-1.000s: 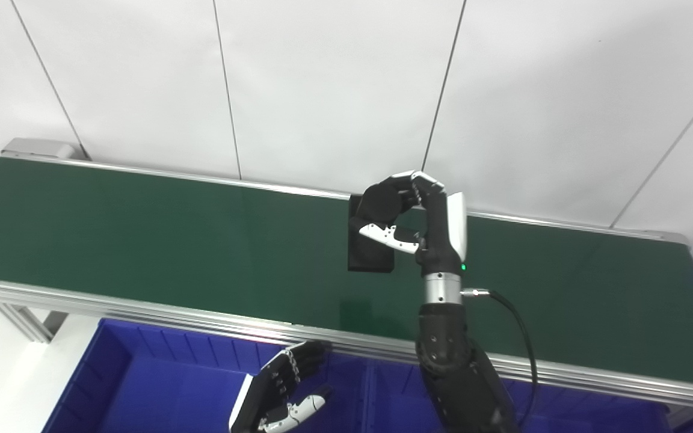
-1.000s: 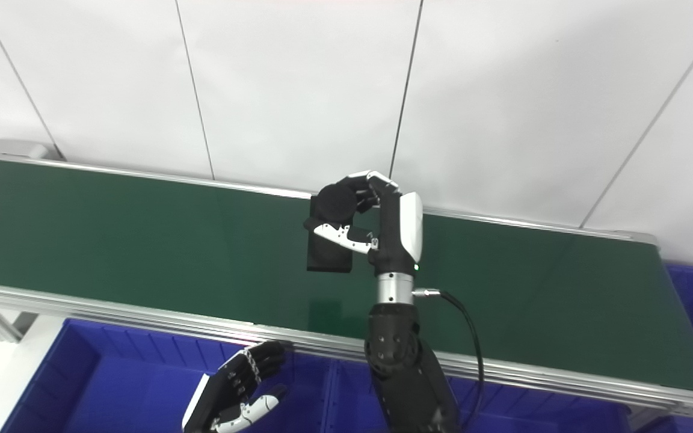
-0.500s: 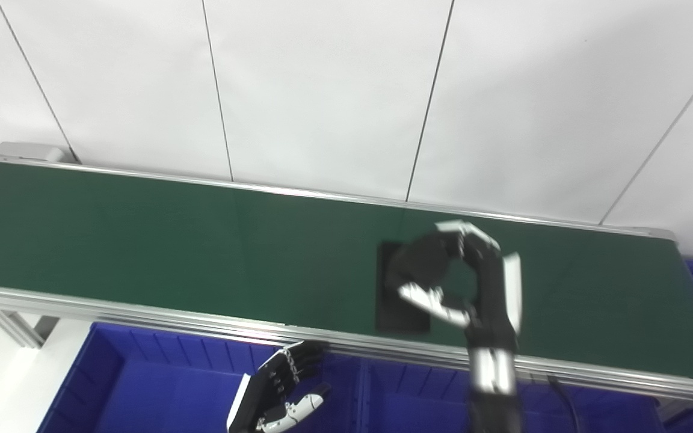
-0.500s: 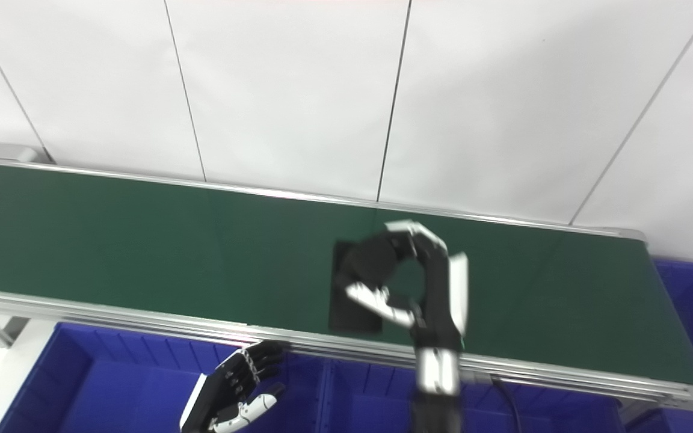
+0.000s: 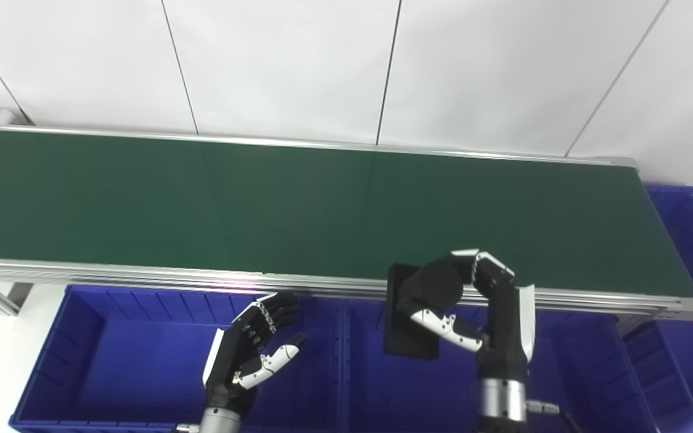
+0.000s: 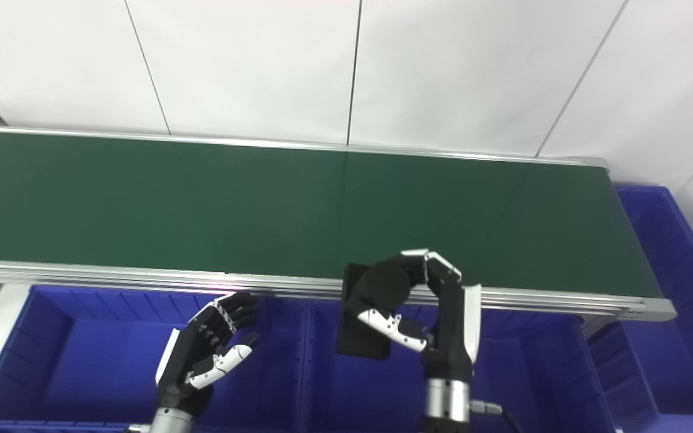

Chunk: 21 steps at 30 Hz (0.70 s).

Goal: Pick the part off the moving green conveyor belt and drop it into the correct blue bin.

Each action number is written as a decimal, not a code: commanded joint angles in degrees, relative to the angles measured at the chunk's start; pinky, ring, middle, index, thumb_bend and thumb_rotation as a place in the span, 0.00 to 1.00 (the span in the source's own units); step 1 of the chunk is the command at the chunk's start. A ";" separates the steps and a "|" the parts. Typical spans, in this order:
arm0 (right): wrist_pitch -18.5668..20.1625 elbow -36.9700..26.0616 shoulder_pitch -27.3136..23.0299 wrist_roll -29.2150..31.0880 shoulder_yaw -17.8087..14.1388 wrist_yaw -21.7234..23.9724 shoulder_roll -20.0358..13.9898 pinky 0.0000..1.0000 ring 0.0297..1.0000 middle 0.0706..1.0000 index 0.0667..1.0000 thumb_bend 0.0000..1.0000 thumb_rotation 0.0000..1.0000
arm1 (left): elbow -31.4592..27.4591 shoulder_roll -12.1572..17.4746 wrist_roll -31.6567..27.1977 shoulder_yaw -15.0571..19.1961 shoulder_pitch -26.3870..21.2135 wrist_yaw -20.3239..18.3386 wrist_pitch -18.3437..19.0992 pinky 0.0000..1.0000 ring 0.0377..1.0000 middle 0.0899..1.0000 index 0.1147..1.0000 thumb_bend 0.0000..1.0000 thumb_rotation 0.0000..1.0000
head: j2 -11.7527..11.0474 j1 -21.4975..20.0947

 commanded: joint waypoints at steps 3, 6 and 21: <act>1.30 1.71 0.59 -0.23 -0.38 -0.02 1.74 0.39 0.43 0.14 0.16 0.46 0.00 | -2.65 0.27 -0.84 -0.93 0.06 -0.87 -1.99 0.71 0.71 0.70 0.64 0.53 0.02 | 1.84 -0.84; 1.90 4.53 0.47 -1.06 -1.02 -0.72 2.15 0.39 0.43 0.14 0.16 0.46 0.00 | -3.35 0.87 -1.80 -1.33 0.09 -0.91 -1.86 0.72 0.71 0.71 0.64 0.54 0.04 | 2.29 -1.36; 4.17 21.07 -6.54 -0.23 -6.81 -4.19 1.46 0.38 0.44 0.16 0.17 0.46 0.00 | -3.59 2.80 -2.91 -2.15 -0.29 -0.39 -1.88 0.75 0.71 0.70 0.64 0.57 0.07 | 2.39 -3.51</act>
